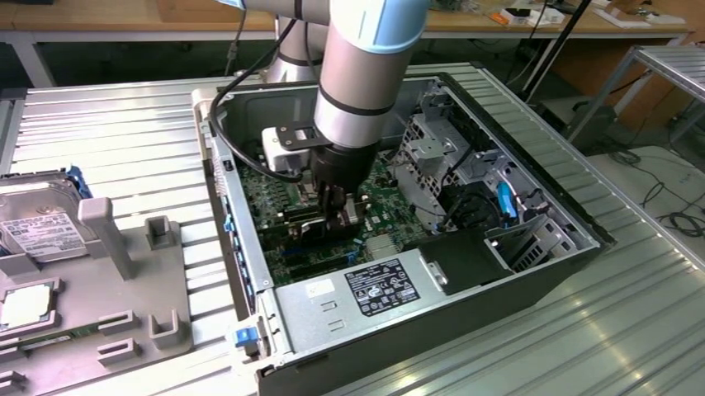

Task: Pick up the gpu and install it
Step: 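Insert the gpu into the slot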

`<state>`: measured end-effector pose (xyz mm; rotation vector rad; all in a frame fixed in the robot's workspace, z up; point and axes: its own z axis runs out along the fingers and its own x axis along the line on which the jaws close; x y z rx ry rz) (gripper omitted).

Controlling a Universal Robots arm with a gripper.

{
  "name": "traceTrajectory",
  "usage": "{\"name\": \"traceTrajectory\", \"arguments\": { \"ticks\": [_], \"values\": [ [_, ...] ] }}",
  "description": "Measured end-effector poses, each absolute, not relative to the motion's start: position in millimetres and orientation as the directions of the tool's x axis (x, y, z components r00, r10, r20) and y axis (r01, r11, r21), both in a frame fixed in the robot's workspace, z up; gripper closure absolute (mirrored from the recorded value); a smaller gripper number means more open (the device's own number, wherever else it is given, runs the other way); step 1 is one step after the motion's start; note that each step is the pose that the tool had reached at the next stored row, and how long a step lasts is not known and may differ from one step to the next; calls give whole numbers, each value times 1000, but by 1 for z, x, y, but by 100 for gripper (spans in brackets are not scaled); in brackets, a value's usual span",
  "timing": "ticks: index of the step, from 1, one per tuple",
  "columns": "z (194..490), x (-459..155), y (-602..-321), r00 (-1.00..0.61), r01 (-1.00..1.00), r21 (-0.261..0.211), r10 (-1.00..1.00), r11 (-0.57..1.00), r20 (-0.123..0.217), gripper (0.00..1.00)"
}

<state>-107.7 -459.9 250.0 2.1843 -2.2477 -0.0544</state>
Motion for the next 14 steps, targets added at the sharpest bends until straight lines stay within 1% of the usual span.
{"name": "traceTrajectory", "arguments": {
  "ticks": [11, 12, 14],
  "values": [
    [249, -108, -460, -29, -999, 28, -999, 28, -22, 73],
    [249, -108, -460, -29, -999, 29, -999, 28, -20, 72],
    [250, -108, -460, -29, -999, 29, -999, 28, -20, 60]
  ]
}}
